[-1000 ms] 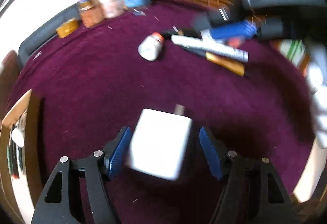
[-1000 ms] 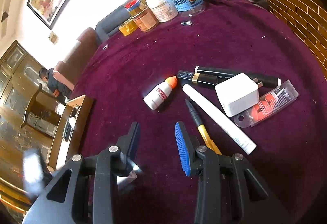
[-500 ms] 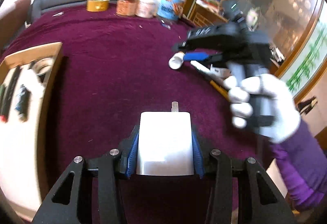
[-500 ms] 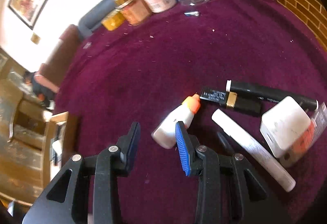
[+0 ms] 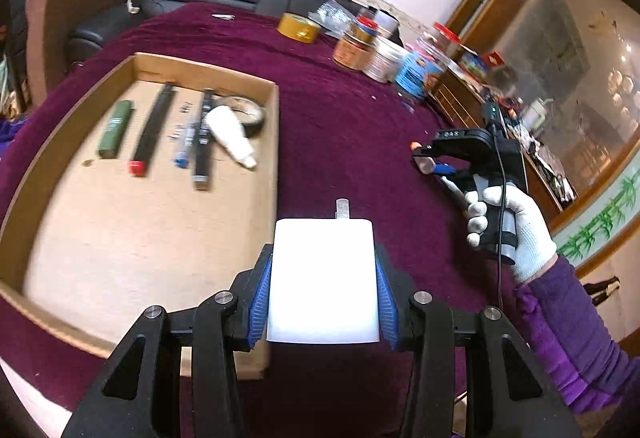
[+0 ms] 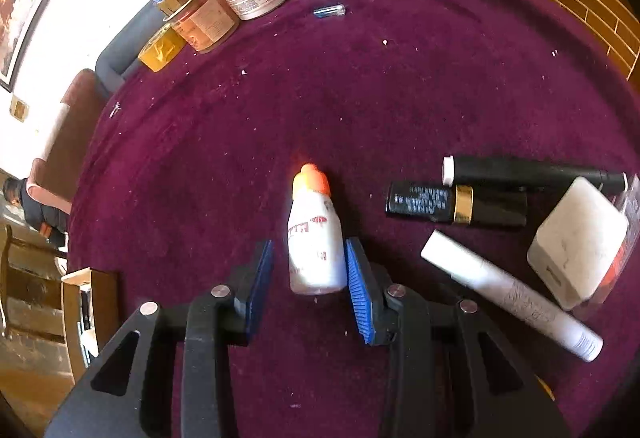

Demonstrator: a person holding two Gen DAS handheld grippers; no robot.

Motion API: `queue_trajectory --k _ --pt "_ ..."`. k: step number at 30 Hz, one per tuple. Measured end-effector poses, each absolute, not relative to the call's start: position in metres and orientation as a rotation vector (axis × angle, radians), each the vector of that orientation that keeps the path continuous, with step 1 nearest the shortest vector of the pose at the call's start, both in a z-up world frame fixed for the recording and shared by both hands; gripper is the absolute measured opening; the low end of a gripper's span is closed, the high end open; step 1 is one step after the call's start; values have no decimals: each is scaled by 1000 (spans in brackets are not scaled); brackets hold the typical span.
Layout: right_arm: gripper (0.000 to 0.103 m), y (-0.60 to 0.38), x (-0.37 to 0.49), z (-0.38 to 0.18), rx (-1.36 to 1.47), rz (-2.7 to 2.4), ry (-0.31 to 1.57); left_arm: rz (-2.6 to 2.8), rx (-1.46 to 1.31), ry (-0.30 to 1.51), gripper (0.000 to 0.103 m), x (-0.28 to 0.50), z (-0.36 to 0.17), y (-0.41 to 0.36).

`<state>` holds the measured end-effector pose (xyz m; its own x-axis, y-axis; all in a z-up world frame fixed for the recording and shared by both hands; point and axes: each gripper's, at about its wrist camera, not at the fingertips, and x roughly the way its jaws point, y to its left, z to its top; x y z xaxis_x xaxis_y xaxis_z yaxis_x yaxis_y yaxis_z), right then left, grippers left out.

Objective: Organize rigid objects
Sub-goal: 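Carry the charger into the box with the left gripper while the right places the glue bottle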

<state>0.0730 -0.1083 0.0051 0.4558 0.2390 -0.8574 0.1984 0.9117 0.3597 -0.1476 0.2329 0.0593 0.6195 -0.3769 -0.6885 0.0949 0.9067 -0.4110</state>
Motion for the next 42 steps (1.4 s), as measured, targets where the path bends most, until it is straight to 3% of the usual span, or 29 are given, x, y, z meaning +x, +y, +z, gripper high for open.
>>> queue_trajectory --k 2,3,12,20,26,30,39,42 --pt "34 -102 76 6 384 29 1106 -255 -367 859 40 -150 58 243" --pt "24 -99 76 7 355 31 1104 -245 -376 860 40 -147 57 247" --pt "24 -73 45 36 393 226 1050 -50 -318 925 40 -125 52 300" --pt "25 12 12 75 312 513 1027 59 -271 1090 40 -82 15 329" --pt "25 75 -3 68 249 662 1085 104 -229 1113 41 -52 11 334" --pt "25 108 -10 52 194 698 1130 117 -175 1107 41 -38 10 332" --pt "26 153 -14 29 94 706 1184 71 -369 1003 43 -68 29 350" --pt "26 159 -12 25 83 670 1184 50 -398 932 54 -89 46 352"
